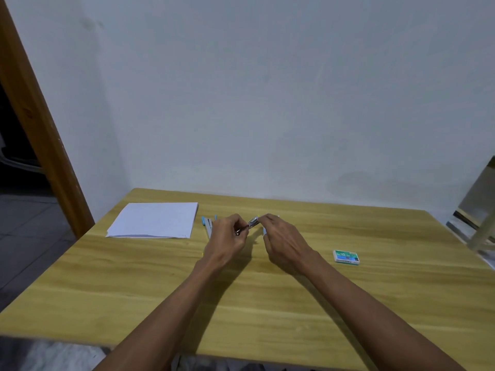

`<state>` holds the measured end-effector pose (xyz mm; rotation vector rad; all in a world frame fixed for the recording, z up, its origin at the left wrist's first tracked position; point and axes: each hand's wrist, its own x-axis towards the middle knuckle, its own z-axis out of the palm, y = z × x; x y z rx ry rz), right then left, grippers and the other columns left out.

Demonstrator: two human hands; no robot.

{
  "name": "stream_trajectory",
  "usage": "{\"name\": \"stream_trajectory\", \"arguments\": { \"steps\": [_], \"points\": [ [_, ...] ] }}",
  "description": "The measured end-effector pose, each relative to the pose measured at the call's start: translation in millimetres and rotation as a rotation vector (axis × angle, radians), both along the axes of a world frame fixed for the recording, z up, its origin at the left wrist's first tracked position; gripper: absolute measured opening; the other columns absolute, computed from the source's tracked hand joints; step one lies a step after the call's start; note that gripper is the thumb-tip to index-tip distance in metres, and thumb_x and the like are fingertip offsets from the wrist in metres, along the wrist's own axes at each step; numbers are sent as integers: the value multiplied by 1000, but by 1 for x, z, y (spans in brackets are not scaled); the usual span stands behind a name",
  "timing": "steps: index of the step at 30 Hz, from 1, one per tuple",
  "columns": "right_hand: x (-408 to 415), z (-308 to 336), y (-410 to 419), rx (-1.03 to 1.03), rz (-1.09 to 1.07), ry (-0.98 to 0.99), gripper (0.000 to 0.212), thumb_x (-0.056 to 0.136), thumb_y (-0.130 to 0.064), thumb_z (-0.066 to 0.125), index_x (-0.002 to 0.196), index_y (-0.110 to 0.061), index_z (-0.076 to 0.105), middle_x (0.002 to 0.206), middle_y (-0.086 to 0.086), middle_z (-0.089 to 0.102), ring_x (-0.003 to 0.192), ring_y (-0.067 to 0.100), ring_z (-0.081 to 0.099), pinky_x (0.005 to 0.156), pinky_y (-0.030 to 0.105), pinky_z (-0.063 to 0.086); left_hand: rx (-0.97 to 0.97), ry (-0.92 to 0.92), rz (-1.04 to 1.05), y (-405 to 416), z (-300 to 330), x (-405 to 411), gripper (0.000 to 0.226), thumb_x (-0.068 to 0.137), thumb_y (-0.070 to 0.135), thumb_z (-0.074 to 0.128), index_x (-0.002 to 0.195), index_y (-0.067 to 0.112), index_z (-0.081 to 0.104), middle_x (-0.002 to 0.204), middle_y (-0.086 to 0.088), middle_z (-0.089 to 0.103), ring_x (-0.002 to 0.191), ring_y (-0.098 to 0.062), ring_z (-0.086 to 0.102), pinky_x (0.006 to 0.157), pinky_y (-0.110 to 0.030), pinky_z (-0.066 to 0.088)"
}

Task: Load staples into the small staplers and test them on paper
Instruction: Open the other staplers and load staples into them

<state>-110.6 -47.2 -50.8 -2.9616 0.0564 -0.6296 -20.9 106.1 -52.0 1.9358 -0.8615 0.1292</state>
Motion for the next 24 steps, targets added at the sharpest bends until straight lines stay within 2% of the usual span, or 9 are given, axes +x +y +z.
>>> {"name": "stream_trajectory", "arguments": {
  "steps": [3, 6, 8, 15, 20, 24],
  "points": [
    [-1, -9, -3, 43, 30, 20, 41, 87, -3, 43, 126, -13, 53, 120, 8, 61, 105, 26, 56, 86, 39, 49, 41, 27, -11, 4, -8, -2, 11, 82, 6, 68, 75, 15, 68, 70, 5, 68, 70, -11, 64, 66, -35, 56],
    [1, -19, -4, 60, 35, 62, 43, 83, -4, 41, 122, -14, 57, 119, 7, 63, 105, 27, 59, 87, 39, 50, 49, 116, -12, 7, -18, -10, 13, 84, 15, 64, 73, 22, 66, 67, 2, 66, 62, -17, 64, 53, -41, 56],
    [1, -23, -4, 80, 50, 70, 43, 80, -2, 42, 119, -12, 59, 117, 6, 63, 105, 26, 59, 86, 38, 50, 42, 114, -26, 8, -23, -8, 12, 83, 18, 66, 72, 24, 65, 65, 2, 65, 60, -19, 63, 51, -46, 54],
    [1, -22, -9, 160, 93, 58, 46, 77, -2, 45, 119, -12, 62, 118, 2, 64, 104, 21, 59, 89, 36, 49, 97, 91, -32, 9, -24, -2, 8, 83, 16, 69, 78, 21, 68, 72, 5, 68, 70, -15, 64, 63, -46, 56],
    [0, -17, -12, 186, 140, 67, 50, 80, -3, 44, 123, -20, 63, 120, -2, 64, 103, 16, 59, 86, 30, 48, 97, 112, -32, 7, -22, 0, 6, 84, 13, 73, 80, 17, 69, 74, 3, 68, 72, -14, 64, 67, -39, 58],
    [-1, -10, -17, 226, 101, 82, 44, 87, -3, 42, 121, -20, 64, 116, 2, 69, 96, 17, 62, 73, 23, 39, 83, 116, -32, 9, -20, 1, 5, 83, 11, 75, 81, 13, 71, 73, 2, 69, 72, -15, 65, 67, -37, 58]
  ]
}}
